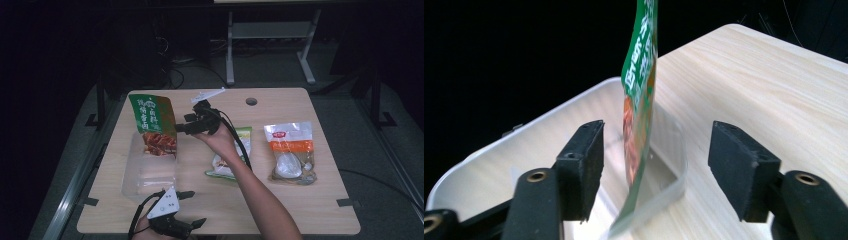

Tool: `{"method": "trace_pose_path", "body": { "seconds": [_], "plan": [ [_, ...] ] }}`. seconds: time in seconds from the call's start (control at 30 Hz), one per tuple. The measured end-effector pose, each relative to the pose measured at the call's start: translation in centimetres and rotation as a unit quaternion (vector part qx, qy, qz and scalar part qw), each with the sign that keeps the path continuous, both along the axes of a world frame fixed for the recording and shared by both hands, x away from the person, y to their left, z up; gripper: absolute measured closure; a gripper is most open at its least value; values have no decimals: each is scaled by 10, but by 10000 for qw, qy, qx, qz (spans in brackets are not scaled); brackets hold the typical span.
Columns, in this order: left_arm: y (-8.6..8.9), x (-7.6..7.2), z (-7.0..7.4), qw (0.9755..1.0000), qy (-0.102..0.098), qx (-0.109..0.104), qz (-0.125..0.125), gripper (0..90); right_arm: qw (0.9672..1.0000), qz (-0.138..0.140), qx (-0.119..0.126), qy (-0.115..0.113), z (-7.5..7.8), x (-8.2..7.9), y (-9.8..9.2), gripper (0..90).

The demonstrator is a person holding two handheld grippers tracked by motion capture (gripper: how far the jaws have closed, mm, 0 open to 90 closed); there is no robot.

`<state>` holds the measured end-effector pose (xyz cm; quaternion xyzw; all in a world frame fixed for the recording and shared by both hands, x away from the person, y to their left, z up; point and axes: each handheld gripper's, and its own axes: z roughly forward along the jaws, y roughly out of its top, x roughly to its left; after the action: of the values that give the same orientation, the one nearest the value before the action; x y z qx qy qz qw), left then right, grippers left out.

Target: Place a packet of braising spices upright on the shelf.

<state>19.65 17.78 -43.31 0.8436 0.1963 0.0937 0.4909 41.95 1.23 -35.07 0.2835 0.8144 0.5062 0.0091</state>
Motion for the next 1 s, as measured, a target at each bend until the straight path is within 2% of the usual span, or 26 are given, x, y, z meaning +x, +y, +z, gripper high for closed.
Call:
{"method": "trace_pose_path", "body": {
  "seconds": [0.13, 0.27, 0.5, 0.67, 0.8, 1.0],
  "plan": [
    [-1, -1, -1, 10000, 35, -5, 23, 171, 10000, -16, -56, 0, -3, -8, -22, 354],
    [-2, -2, -1, 10000, -1, 12, -3, 171, 9996, -172, -191, 77, -8, -14, -48, 341],
    [-3, -3, -1, 10000, 5, 11, -26, 171, 9984, -460, -285, 167, -17, -20, -89, 336],
    [-4, -3, -2, 10000, 27, 28, -42, 171, 9966, -687, -360, 275, -22, -25, -117, 332],
    [-5, -4, -2, 10000, 20, 34, -43, 171, 9947, -815, -511, 357, -23, -28, -137, 322],
    [-5, -4, -2, 10000, 35, 58, -47, 171, 9922, -1048, -586, 333, -26, -36, -167, 327]
  ]
}}
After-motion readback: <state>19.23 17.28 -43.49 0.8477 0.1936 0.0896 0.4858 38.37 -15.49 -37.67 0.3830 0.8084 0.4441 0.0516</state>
